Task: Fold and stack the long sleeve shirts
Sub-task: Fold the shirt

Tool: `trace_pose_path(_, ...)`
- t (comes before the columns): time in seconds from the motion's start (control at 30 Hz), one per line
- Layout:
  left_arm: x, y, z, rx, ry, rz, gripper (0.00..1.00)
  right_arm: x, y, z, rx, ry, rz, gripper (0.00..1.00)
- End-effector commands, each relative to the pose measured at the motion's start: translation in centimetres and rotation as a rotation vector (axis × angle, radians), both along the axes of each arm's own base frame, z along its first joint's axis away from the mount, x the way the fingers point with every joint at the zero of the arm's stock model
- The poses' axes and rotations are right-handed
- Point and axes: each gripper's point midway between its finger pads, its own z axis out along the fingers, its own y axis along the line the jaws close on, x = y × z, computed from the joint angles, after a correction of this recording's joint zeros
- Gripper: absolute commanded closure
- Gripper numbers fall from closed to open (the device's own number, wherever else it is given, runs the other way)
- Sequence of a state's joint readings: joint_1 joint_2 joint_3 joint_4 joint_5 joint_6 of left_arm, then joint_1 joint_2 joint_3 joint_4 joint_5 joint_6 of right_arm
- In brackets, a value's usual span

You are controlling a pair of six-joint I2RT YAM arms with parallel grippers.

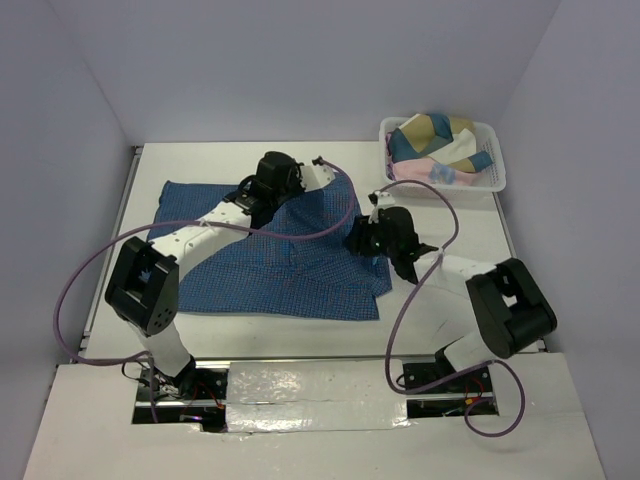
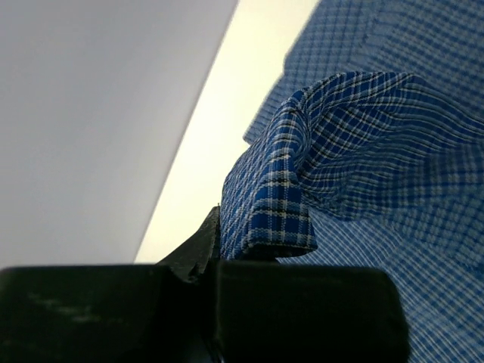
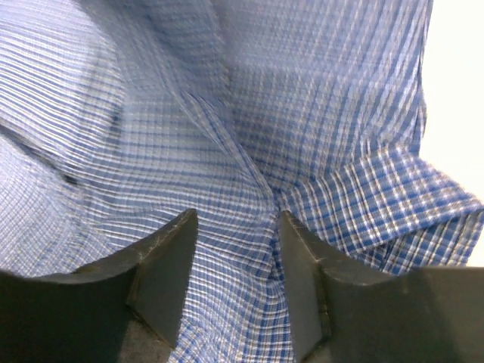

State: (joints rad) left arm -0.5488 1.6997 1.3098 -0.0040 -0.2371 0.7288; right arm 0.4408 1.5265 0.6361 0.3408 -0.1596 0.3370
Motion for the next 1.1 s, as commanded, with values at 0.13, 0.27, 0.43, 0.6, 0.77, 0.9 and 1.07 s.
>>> trace_pose_path(0.13, 2.6, -0.5, 3.8, -0.019, -0.122, 0.012, 1.00, 2.4, 1.7, 6.5, 0.087, -0.180, 0.075, 0.79)
trace_pose_path(0.27, 2.3, -0.6, 4.0, -0.053, -0.123, 0.014, 1.00, 4.8, 3.2, 6.7, 0.156, -0.127, 0.089, 0.79)
trace_pose_path(0.43, 1.9, -0.8, 4.5, -0.073, -0.121, -0.009, 1.00, 7.2, 4.2, 6.8, 0.185, -0.136, 0.160, 0.43)
trace_pose_path(0.6, 2.1, -1.5, 5.0, -0.097, -0.110, -0.021, 1.00, 8.7, 5.9, 6.4, 0.186, -0.108, 0.245, 0.42)
trace_pose_path(0.77, 2.3, -1.8, 4.8, -0.117, -0.083, -0.032, 1.00, 9.7, 6.6, 6.1, 0.194, -0.108, 0.254, 0.41)
trace_pose_path(0.9, 2.4, -1.8, 4.8, -0.125, -0.073, -0.032, 1.00, 10.7, 6.7, 4.9, 0.194, -0.060, 0.224, 0.47)
trace_pose_path(1.07, 2.6, -1.7, 5.0, -0.124, -0.077, -0.030, 1.00, 12.0, 6.4, 5.8, 0.197, -0.099, 0.178, 0.85)
